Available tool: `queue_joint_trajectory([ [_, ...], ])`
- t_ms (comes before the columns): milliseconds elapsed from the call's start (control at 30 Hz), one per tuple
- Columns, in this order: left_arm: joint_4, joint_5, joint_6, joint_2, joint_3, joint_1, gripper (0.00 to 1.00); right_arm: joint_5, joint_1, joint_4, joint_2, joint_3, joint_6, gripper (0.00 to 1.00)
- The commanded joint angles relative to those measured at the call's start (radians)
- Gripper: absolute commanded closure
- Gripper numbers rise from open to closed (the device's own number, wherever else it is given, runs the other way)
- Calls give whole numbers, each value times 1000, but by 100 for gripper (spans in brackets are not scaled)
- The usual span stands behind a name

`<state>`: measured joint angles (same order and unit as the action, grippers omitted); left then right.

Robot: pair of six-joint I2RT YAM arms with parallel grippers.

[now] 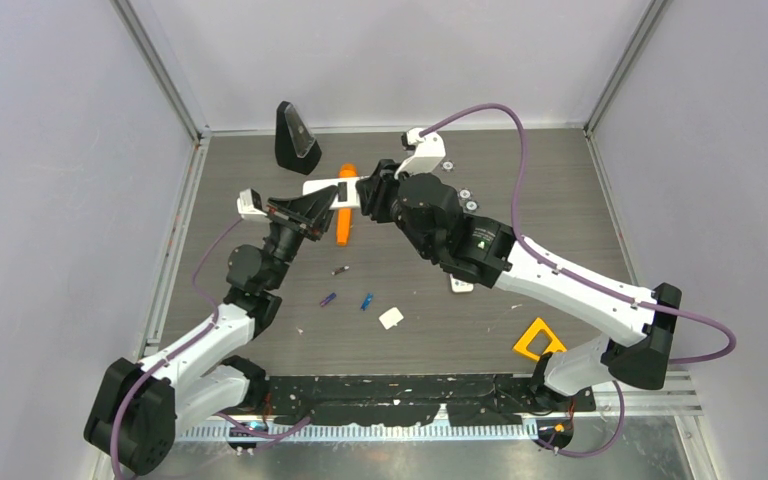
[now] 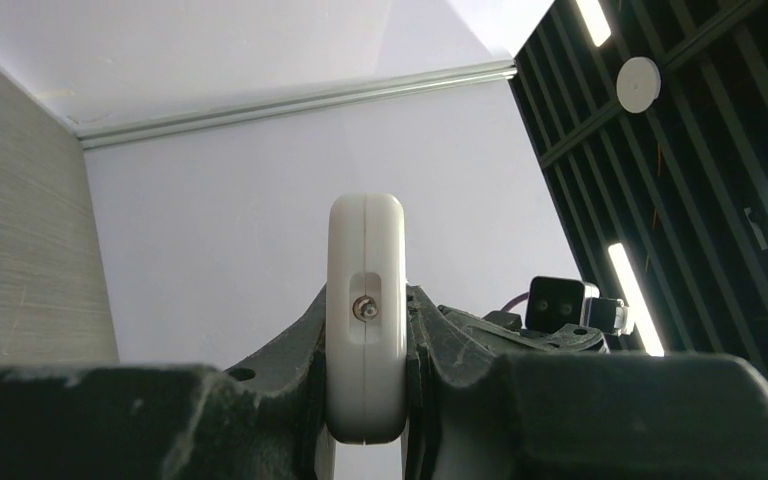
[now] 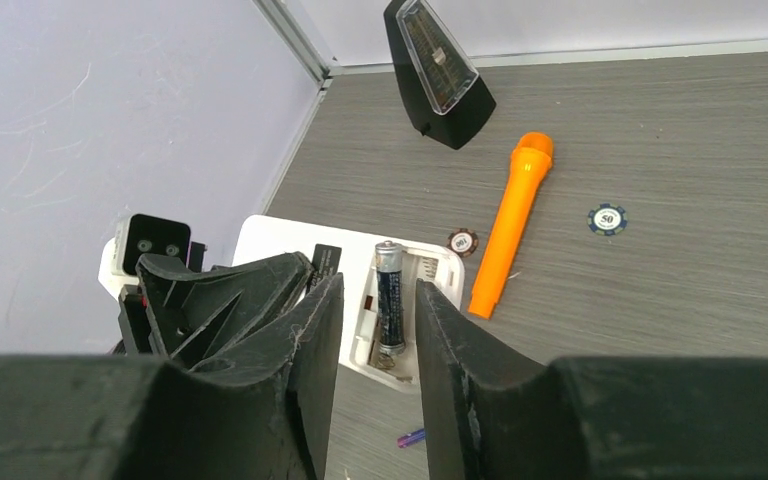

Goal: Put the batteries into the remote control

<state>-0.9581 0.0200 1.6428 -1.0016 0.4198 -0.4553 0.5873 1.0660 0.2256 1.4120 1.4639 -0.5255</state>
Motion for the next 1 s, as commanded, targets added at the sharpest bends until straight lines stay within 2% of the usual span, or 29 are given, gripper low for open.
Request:
queue_joint_trajectory([
  [0, -96, -46, 28, 22, 5, 0, 100, 71, -1, 60, -15, 38, 4, 61],
  [300, -107, -43, 32, 18, -11, 0, 100, 11, -7, 49, -54, 40, -11, 56],
  [367, -116, -42, 33, 21, -21, 0, 100, -22, -16, 49, -71, 32, -31, 50],
  [467, -120, -41, 32, 28, -33, 0, 100, -80, -44, 42, -108, 12, -68, 33],
  [600, -133, -43, 39, 36, -48, 0, 100, -193, -91, 36, -144, -20, -130, 20],
  [767, -149, -25, 54, 42, -55, 0, 100, -399, -180, 50, -153, -26, -233, 11],
  [967, -167, 10, 57, 45, -81, 0, 100, -590, -238, 167, -94, 63, -332, 10],
])
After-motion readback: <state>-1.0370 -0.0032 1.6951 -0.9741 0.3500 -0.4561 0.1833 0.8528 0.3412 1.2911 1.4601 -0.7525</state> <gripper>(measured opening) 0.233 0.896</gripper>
